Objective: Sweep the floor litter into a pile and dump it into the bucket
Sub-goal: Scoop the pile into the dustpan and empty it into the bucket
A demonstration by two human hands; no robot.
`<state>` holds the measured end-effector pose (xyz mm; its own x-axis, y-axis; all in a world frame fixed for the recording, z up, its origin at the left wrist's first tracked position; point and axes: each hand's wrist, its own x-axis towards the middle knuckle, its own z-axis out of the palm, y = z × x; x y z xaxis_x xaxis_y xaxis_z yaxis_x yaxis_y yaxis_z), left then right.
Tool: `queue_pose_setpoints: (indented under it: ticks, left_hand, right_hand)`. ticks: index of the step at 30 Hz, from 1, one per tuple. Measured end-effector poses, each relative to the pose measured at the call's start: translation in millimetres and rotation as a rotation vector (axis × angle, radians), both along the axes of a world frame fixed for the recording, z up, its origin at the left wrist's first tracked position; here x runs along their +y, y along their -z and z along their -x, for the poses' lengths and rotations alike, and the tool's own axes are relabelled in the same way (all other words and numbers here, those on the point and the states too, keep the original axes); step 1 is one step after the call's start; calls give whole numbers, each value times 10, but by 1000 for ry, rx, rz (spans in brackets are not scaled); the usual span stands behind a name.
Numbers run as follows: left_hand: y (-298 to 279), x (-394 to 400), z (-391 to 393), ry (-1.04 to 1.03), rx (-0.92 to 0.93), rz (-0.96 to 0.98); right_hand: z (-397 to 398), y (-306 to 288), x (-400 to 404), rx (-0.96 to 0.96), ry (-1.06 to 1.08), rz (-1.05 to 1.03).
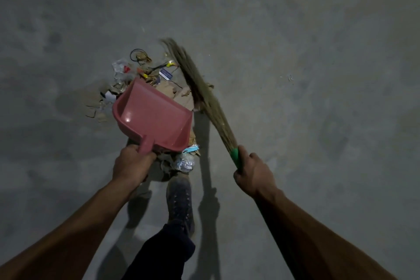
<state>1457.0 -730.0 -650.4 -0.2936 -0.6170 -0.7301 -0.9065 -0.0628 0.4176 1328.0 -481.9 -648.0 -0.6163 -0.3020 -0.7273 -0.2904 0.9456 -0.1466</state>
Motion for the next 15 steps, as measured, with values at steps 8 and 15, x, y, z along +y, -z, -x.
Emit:
queue_pose_setpoints:
  ticks: [8, 15]
  left_hand:
    - [98, 64, 202, 15, 5, -61]
    - [356, 92, 317, 8, 34, -96]
  right_hand:
    - [677, 9, 496, 224, 607, 163]
    - [1572, 497, 729, 106, 973, -31]
